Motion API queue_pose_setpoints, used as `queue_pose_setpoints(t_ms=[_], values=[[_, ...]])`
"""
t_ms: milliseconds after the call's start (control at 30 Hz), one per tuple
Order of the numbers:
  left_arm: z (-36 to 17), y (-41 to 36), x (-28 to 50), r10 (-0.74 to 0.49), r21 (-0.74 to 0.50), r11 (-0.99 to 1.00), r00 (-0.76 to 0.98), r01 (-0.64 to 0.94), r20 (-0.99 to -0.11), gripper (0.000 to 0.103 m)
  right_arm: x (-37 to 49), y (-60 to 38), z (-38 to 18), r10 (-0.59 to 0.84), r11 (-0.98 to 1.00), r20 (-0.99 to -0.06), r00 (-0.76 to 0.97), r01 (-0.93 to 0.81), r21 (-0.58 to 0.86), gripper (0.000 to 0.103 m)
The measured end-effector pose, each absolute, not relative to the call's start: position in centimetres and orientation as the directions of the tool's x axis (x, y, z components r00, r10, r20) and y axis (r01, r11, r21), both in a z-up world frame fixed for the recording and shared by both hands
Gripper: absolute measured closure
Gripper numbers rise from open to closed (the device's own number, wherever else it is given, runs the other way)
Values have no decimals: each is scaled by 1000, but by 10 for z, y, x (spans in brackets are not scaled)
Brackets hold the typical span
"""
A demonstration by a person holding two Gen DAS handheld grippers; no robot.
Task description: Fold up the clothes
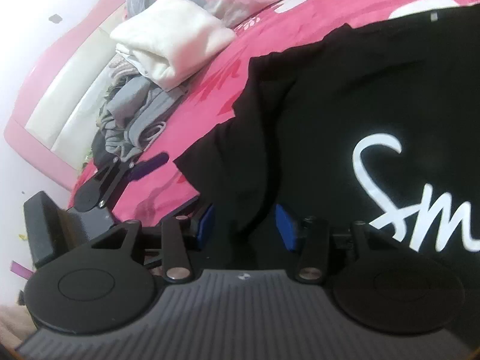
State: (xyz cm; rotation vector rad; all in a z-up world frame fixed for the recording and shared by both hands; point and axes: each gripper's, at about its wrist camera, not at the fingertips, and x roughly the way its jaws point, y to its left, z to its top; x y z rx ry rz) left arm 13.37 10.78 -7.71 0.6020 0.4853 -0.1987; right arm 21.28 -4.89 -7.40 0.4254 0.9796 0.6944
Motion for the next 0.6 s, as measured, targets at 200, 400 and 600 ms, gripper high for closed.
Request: queue_pose_setpoints(t_ms=[200, 400, 600], values=[[-78, 108, 136, -54, 524, 781, 874, 339, -484, 26, 211, -44, -79, 714, 700, -604, 353, -332, 633, 90], [-77, 111, 138, -71, 500, 794, 871, 345, -487, 26, 222, -44, -57, 747, 660, -520, 415, -365, 656, 101], [-72, 121, 152, -95, 395, 853, 846, 341, -525, 22, 253, -28, -11, 785, 611, -427, 449, -452, 650, 101]])
